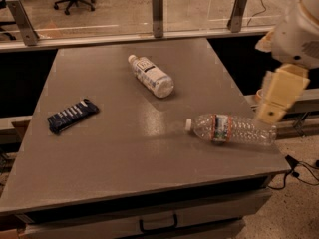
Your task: Place blue plastic bottle upright
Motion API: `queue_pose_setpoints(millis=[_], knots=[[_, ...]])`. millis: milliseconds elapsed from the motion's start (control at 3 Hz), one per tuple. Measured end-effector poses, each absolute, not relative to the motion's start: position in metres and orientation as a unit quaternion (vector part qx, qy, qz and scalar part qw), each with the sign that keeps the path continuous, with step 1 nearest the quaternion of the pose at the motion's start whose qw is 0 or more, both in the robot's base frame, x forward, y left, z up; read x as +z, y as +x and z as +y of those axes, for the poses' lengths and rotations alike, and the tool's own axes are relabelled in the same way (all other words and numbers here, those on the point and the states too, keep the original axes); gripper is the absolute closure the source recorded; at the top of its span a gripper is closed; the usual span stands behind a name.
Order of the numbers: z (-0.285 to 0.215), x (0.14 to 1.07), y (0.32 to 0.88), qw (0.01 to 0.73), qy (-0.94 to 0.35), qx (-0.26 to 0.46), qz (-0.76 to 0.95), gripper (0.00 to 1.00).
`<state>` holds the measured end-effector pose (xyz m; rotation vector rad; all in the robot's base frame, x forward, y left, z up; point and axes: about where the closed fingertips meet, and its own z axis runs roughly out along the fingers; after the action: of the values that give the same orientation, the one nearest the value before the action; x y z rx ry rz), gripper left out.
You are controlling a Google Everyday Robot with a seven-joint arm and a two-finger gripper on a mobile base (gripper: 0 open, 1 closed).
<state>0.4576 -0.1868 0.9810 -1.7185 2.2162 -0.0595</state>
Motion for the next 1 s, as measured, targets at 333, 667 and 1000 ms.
queue_pose_setpoints(millis=[333,667,1000], knots=[[-0.127,0.988,0.503,0.188,-0.608,-0.002,0.771,0.00],[-0.046,0.979,0.567,0.221,-0.610,0.028,0.761,0.00],[-0.047,0.979,0.566,0.221,-0.609,0.028,0.761,0.00]])
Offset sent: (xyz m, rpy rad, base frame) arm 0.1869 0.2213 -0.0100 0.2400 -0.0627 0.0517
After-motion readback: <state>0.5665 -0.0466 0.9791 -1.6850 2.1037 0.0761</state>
